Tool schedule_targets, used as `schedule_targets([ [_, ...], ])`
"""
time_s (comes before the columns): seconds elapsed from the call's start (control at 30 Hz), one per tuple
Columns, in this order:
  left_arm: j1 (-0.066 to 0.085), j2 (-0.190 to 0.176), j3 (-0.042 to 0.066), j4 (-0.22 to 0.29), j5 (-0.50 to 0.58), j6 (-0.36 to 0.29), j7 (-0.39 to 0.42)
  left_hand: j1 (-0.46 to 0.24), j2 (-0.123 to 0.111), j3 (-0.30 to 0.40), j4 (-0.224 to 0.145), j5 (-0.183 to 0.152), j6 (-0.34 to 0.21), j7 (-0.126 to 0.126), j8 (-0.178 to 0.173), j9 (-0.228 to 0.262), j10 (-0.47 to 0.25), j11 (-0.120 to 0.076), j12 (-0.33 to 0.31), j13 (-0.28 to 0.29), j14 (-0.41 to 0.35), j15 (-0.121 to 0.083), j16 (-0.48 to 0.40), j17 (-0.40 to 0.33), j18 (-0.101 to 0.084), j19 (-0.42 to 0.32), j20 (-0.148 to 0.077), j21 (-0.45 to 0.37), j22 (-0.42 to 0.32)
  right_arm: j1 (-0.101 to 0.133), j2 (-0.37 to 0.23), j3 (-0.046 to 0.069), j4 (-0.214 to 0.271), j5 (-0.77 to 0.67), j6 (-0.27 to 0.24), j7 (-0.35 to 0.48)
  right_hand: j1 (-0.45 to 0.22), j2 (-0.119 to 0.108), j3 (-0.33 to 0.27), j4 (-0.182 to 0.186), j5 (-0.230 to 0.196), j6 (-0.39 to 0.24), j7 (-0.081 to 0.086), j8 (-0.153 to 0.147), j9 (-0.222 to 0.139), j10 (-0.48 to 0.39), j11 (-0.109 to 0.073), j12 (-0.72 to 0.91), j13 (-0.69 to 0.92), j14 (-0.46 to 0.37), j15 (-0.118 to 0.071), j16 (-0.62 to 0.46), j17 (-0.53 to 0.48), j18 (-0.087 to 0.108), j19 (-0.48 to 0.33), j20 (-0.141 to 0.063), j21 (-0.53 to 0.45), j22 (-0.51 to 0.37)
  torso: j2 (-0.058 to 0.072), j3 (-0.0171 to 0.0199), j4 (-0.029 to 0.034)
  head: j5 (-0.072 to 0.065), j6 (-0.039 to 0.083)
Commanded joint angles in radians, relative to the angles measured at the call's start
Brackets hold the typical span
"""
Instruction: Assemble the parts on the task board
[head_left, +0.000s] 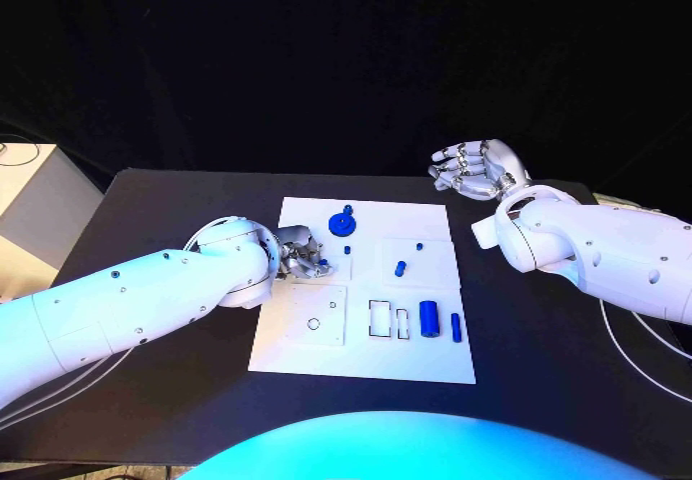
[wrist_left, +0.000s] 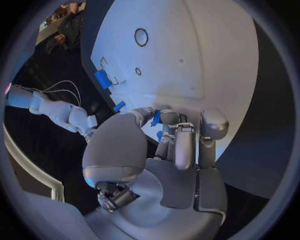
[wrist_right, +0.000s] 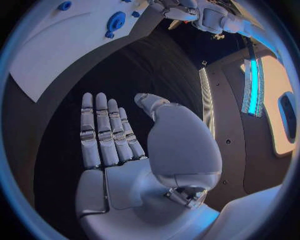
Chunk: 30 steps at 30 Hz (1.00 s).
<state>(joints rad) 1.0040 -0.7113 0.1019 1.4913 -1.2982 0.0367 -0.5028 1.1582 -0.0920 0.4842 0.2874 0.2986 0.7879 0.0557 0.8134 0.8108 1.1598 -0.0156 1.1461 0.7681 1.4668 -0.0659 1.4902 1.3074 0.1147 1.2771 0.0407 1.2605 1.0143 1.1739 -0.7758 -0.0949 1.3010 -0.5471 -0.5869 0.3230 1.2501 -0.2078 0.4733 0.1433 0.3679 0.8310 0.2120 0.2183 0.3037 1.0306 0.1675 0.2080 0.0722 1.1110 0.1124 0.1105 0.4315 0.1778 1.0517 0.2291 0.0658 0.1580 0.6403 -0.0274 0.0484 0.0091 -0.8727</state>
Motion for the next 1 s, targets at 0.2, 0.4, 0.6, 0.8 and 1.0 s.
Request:
schedule_targets([
  [0.2,-0.003,-0.009,0.003,0.014,0.096,0.031,-0.001,0.067,-0.014,0.127,-0.019,0.002,-0.036,0.009,0.021,-0.025,-0.031,0.009,-0.017,-0.035,0.049,0.002,-0.015,0.102,0.004,-0.025,0.005,-0.02,-0.024,-0.005,0.0,0.0,0.0,-0.001,0.018,0.002,-0.009,0.001,0.001,-0.006,0.006,-0.001,0.027,-0.006,-0.001,0.003,0.004,-0.003,-0.002,0.003,0.006,-0.005,-0.002,0.006,-0.005,-0.001,0.001,-0.002,0.0,-0.0007,0.0003,0.001,0.0],
  [0.4,-0.003,-0.01,0.009,0.017,0.137,0.04,0.001,0.08,-0.025,0.196,-0.043,0.001,-0.052,0.015,0.031,-0.038,-0.045,0.015,-0.023,-0.053,0.045,0.007,-0.02,0.093,0.006,-0.037,0.01,-0.028,-0.037,-0.007,0.001,0.0,-0.001,-0.001,0.019,0.002,-0.009,0.001,0.001,-0.006,0.006,-0.001,0.027,-0.006,-0.001,0.003,0.004,-0.003,-0.002,0.003,0.006,-0.005,-0.002,0.006,-0.005,-0.001,0.001,-0.002,0.001,-0.0005,0.0,0.002,0.0],
  [0.6,-0.003,-0.009,0.016,0.015,0.156,0.044,0.003,0.079,-0.028,0.206,-0.048,0.0,-0.054,0.016,0.033,-0.041,-0.046,0.016,-0.024,-0.055,0.044,0.007,-0.02,0.092,0.007,-0.039,0.011,-0.03,-0.04,-0.008,0.001,0.0,-0.001,-0.001,0.019,0.002,-0.009,0.001,0.001,-0.006,0.006,-0.001,0.027,-0.006,-0.001,0.003,0.004,-0.003,-0.002,0.003,0.006,-0.005,-0.002,0.006,-0.005,-0.001,0.001,-0.002,0.0,-0.0002,-0.0007,0.002,0.0],
  [0.8,-0.003,-0.009,0.02,0.015,0.162,0.043,0.003,0.074,-0.024,0.226,-0.051,-0.001,-0.054,0.018,0.039,-0.044,-0.047,0.017,-0.024,-0.057,0.043,0.009,-0.021,0.091,0.007,-0.04,0.013,-0.03,-0.04,-0.008,0.001,0.0,-0.002,-0.001,0.02,0.002,-0.009,0.002,0.001,-0.007,0.008,-0.001,0.027,-0.006,-0.001,0.003,0.004,-0.002,-0.003,0.004,0.006,-0.005,-0.003,0.006,-0.005,-0.001,0.001,-0.004,0.0,0.0005,-0.0006,-0.002,0.0],
  [1.0,-0.003,-0.009,0.025,0.02,0.17,0.036,0.011,0.053,-0.05,0.232,-0.055,-0.007,-0.057,0.019,0.046,-0.049,-0.049,0.019,-0.023,-0.061,0.042,0.011,-0.022,0.089,0.009,-0.044,0.015,-0.033,-0.045,-0.009,0.001,0.0,-0.002,-0.001,0.02,0.002,-0.009,0.002,0.001,-0.007,0.008,-0.001,0.027,-0.006,-0.001,0.003,0.004,-0.002,-0.003,0.004,0.006,-0.006,-0.003,0.006,-0.005,-0.001,0.001,-0.004,0.0,0.0,-0.0008,-0.002,0.0],
])
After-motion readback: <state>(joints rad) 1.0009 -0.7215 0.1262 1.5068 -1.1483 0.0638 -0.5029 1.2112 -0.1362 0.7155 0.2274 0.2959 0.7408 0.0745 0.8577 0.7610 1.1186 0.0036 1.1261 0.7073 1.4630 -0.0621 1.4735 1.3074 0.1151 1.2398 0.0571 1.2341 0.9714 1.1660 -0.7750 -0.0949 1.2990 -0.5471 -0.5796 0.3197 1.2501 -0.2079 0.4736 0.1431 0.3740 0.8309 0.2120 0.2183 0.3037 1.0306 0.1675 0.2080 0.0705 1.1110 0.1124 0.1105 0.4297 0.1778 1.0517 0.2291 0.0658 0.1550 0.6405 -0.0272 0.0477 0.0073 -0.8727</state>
